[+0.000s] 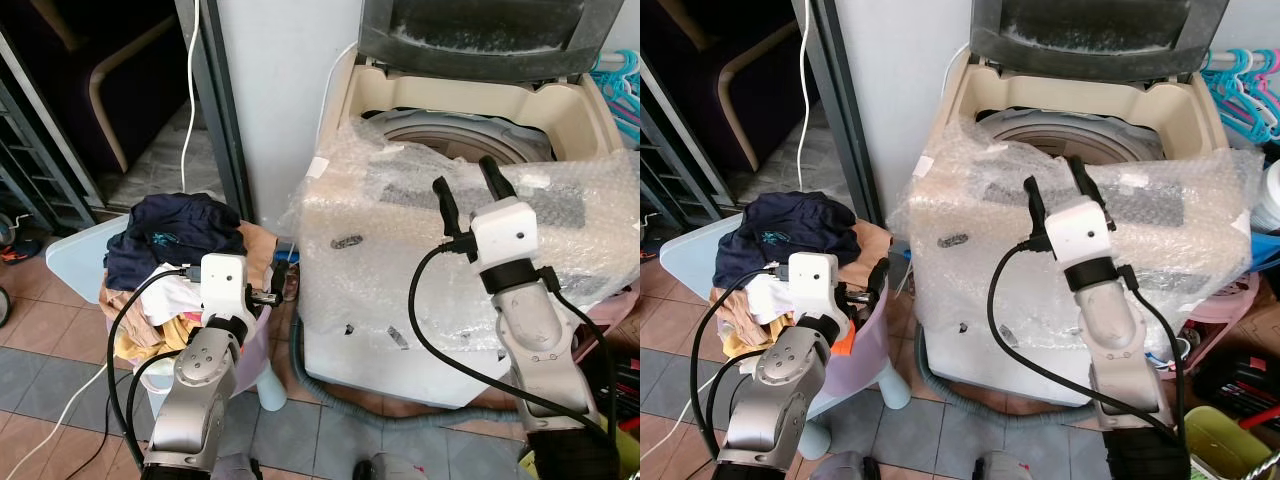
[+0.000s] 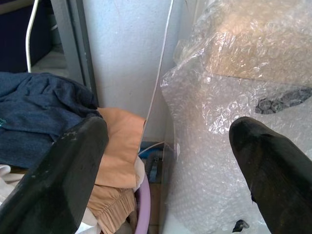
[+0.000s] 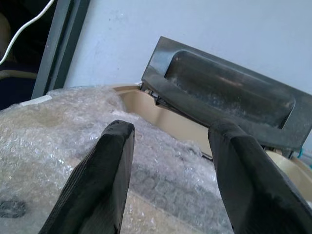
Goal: Clothes washing
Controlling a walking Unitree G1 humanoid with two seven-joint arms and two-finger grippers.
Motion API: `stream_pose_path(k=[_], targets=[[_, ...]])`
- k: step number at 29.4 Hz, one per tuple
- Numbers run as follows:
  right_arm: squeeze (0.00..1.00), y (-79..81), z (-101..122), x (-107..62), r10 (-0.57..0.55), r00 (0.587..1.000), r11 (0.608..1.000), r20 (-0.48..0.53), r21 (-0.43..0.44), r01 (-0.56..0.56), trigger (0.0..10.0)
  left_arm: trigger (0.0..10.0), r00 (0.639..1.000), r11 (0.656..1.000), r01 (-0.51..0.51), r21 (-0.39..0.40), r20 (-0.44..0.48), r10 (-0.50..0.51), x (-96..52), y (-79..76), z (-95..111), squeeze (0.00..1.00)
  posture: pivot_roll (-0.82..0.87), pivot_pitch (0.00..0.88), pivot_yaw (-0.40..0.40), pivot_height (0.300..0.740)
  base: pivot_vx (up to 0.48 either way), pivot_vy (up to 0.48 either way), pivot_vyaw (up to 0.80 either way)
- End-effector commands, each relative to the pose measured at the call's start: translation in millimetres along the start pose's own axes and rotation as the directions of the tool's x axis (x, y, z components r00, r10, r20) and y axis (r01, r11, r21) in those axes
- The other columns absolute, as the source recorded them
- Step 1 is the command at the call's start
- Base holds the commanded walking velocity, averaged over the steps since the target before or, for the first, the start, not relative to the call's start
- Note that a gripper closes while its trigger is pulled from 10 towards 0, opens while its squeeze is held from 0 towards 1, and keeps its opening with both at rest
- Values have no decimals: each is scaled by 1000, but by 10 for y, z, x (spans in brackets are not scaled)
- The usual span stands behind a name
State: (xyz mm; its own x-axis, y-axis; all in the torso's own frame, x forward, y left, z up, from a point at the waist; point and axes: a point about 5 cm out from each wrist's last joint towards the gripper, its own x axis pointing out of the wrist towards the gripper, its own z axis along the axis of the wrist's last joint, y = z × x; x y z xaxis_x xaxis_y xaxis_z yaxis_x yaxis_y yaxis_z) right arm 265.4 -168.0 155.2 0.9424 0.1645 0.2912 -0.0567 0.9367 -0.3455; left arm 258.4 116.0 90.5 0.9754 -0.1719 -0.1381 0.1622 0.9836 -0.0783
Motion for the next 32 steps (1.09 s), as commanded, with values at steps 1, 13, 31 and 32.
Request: stream_pose_path(k=[1, 13, 31, 32], targets=[[0, -23, 55, 0, -26, 1000, 999, -2, 36, 26, 10000, 10000, 1000, 1000, -6, 12, 7, 6, -11, 13, 13, 0, -109, 0, 34, 740, 0, 0, 0], [0, 86, -381, -490, -81, 927, 981, -367, 136, 140, 10000, 10000, 998, 998, -58, 19, 23, 57, -44, 133, 69, 0, -82, 16, 48, 740, 0, 0, 0], [0, 153, -306, -325, -41, 925, 967, -379, 217, 131, 10000, 10000, 999, 999, -41, 31, 6, 41, -44, 151, 134, 0, -73, 59, 78, 740, 0, 277, 0], [0, 128, -323, -337, -42, 921, 969, -388, 209, 132, 10000, 10000, 999, 998, -37, 42, 5, 37, -66, 158, 126, 0, -69, 59, 67, 740, 0, 480, 0]])
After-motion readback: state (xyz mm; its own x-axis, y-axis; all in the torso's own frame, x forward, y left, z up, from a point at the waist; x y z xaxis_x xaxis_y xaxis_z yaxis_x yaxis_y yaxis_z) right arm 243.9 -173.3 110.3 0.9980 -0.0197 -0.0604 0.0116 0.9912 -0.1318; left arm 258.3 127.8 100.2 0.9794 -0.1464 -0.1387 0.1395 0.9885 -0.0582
